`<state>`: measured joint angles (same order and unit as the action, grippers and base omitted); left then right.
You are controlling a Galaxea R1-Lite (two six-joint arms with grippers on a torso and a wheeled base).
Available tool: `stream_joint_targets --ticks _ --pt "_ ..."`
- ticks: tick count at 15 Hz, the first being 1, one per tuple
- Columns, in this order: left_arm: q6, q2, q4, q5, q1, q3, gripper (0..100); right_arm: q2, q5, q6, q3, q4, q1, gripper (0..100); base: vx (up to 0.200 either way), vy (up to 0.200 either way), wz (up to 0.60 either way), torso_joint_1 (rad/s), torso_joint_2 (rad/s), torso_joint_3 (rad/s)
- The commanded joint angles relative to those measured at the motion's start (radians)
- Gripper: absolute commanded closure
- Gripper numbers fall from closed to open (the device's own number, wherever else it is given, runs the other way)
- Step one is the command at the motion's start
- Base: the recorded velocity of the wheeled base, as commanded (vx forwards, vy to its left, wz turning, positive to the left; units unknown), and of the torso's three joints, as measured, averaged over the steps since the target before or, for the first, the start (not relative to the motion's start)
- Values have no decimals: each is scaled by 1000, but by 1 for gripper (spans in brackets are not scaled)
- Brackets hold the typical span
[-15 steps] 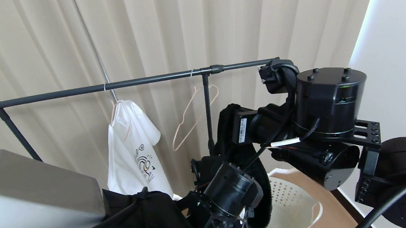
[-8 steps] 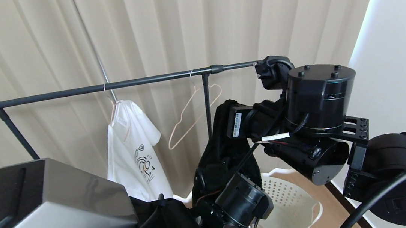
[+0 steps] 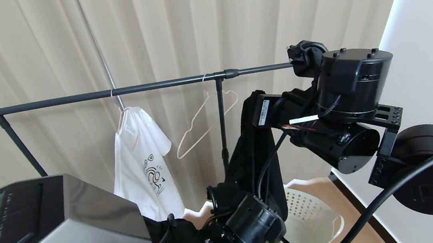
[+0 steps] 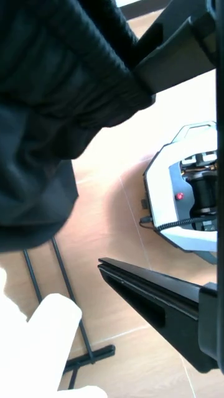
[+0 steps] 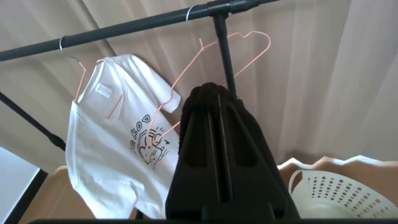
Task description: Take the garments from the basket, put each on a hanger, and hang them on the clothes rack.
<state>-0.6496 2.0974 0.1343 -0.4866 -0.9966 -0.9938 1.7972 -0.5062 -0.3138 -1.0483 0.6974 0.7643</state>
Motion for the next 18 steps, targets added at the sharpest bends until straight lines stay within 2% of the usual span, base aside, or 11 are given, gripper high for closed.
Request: stream_joint_targets --ticks 1,2,3,6,9,10,11,13,15,16,18 --pt "7 -17 -1 0 -5 20 0 -4 0 -1 -19 5 -40 100 0 0 0 0 0 0" --pt "7 -20 -1 0 -5 20 0 -6 0 -1 -22 5 -54 100 0 0 0 0 0 0" --pt "7 -28 -2 0 -5 20 100 -9 0 -1 -25 5 -68 100 0 0 0 0 0 0" --pt "24 -70 -1 2 7 21 100 -27 -3 2 -27 2 -77 100 0 0 0 0 0 0" --pt "84 -155 -2 5 81 18 100 -35 -5 15 -30 -6 -112 100 0 0 0 0 0 0" --pt "84 -155 -2 5 81 18 100 -35 -5 15 -30 -6 -112 100 0 0 0 0 0 0" --pt "174 -224 -2 34 171 14 100 -35 -5 56 -24 -6 -135 100 0 0 0 0 0 0" --pt "320 -270 -2 98 250 -2 100 -39 -5 96 -18 -9 -143 100 0 0 0 0 0 0" --pt "470 -274 1 115 317 -49 100 -48 -9 145 5 -24 -145 100 0 0 0 0 0 0" --pt "513 -274 1 115 342 -65 100 -53 -32 170 24 -30 -145 100 0 0 0 0 0 0" --pt "522 -275 30 117 360 -66 100 -72 -86 286 105 -16 -143 100 0 0 0 0 0 0"
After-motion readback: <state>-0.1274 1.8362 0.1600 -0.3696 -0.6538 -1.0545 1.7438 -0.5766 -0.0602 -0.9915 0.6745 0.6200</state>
